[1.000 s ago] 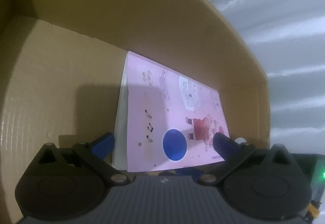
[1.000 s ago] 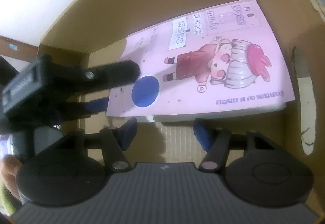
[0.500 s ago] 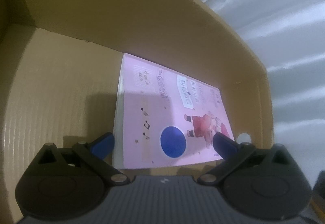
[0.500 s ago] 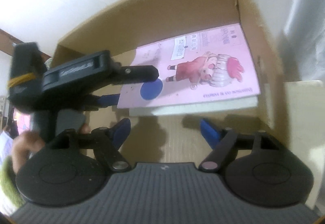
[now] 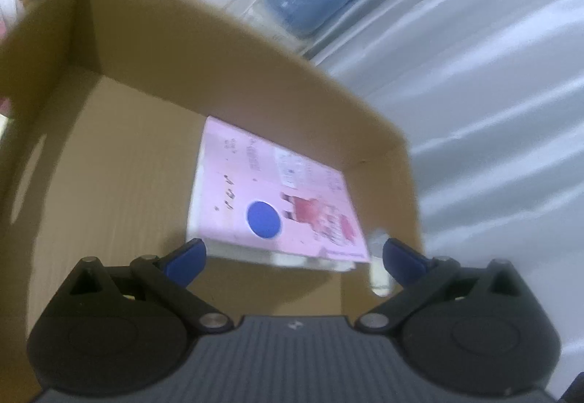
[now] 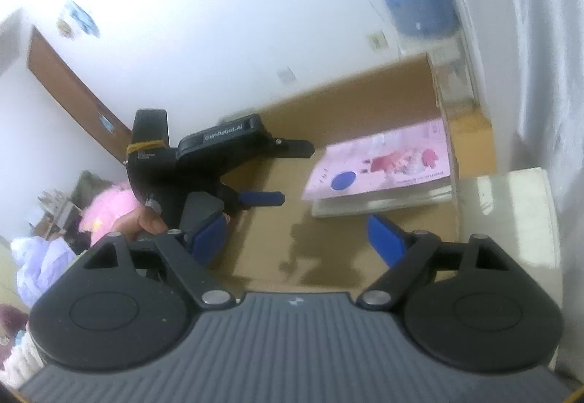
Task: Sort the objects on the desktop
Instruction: 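Press the pink book flat inside the box with the left gripper, then move both grippers back to the table toward the blue wet-wipes pack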
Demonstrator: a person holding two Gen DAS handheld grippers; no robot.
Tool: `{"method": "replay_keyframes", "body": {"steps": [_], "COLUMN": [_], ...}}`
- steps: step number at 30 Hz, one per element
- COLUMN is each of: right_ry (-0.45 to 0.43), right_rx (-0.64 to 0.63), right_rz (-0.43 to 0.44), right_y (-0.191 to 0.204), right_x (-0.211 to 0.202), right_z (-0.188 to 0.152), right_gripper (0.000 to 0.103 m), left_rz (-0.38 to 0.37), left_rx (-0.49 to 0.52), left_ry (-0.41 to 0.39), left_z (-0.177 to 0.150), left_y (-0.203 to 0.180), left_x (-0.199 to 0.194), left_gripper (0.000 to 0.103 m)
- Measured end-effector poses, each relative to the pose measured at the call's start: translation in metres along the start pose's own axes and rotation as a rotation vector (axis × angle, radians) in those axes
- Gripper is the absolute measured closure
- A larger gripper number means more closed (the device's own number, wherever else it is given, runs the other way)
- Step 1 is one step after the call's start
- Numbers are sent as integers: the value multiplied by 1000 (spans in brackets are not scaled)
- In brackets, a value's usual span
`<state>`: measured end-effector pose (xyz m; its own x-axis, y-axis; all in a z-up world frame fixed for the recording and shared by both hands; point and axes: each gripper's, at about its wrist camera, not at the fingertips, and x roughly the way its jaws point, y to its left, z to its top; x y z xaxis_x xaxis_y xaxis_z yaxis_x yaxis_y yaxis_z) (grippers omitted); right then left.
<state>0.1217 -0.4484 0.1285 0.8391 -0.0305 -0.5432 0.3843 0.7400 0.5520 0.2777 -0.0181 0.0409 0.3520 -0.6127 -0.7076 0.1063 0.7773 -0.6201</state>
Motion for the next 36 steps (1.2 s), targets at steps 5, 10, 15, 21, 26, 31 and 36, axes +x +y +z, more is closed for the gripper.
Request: {"method": "replay_keyframes", "body": {"steps": [5, 10, 15, 21, 26, 31, 36], "right_ry": [-129, -263, -382, -377, -341, -345, -327], "right_rx": [-60, -124, -126, -106, -150, -250, -327], "right_rz": [22, 47, 102, 201, 197, 100, -5], "right_y": [12, 22, 24, 24, 42, 59, 57], "right_x": [-38, -74, -104, -102, -89, -78, -65], "right_z": [-34, -69, -103, -137, -157, -176, -189], "right_gripper": [12, 5, 1, 1, 1, 1, 1], "left_rz": [-17, -91, -84, 41, 129, 161, 171], "left_rx": [83, 121, 188, 246, 343, 389, 424], "left_ry": [-93, -158, -207, -285, -336, -360, -315], "left_z": [-39, -88, -147, -211, -247, -273, -284], "left_y": [-19, -22, -16, 4, 10, 19, 22], "left_x": [-51, -102, -144, -173, -176, -166, -147], "left_gripper": [0, 0, 0, 0, 0, 0, 0]}}
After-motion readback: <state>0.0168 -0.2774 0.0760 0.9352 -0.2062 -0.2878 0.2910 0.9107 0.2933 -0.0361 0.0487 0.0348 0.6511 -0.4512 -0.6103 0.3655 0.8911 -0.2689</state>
